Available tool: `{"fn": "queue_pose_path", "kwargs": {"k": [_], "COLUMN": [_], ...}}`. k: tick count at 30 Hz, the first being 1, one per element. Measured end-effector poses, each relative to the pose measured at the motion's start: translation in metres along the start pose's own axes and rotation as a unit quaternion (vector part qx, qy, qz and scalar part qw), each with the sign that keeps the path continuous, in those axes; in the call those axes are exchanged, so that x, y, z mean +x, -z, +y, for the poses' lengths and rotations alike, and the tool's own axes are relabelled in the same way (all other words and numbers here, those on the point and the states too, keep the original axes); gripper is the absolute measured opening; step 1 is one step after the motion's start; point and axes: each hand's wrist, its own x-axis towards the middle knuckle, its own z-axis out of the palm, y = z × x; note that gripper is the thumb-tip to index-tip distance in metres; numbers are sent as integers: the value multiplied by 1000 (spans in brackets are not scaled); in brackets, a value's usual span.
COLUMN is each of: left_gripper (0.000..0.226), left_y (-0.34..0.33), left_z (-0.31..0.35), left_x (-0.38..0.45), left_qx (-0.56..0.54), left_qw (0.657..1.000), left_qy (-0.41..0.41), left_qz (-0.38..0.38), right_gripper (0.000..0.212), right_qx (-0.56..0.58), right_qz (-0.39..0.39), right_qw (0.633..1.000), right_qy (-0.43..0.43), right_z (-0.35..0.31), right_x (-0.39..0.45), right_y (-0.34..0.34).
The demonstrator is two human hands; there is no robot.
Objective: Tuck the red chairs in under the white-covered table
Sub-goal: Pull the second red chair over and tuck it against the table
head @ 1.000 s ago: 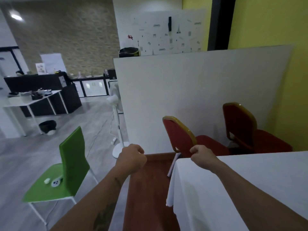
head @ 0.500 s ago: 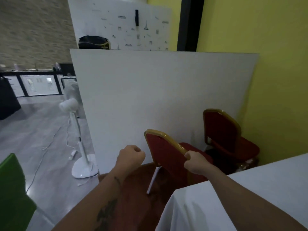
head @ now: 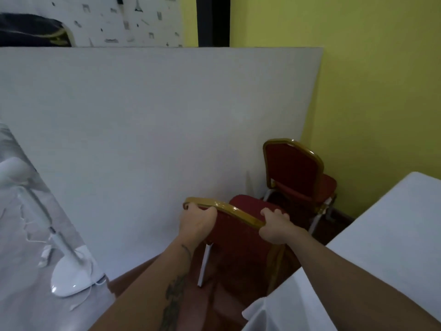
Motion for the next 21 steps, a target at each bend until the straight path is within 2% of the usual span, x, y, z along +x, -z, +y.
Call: {"fn": "queue_pose_path", "kwargs": {"k": [5, 8, 9, 13, 18, 21], "left_gripper": [54, 83, 87, 66, 66, 45], "left_y": [-19, -40, -44, -57, -66, -60], "left_z": [8, -3, -2, 13, 15, 18], "left_x": [51, 98, 104, 123, 152, 158], "left_qx": [-66, -78, -90, -133, -139, -100], "left_qw": [995, 985, 979, 962, 936, 930], "left_qy": [69, 145, 166, 199, 237, 222], "left_qz": [-16, -53, -71, -133, -220, -276], "right_gripper": [71, 61, 56, 33, 32, 21], "right_qx": [19, 25, 27, 55, 88, 76], "right_qz": [-30, -52, -50, -22, 39, 76], "right_qw": [999, 998, 998, 997, 989, 983], "right_qy": [-11, -12, -14, -43, -111, -149], "right_z": [-10, -4, -2, 0, -14, -31], "right_x": [33, 41, 43, 52, 55, 54], "right_y": [-16, -27, -29, -31, -48, -51]}}
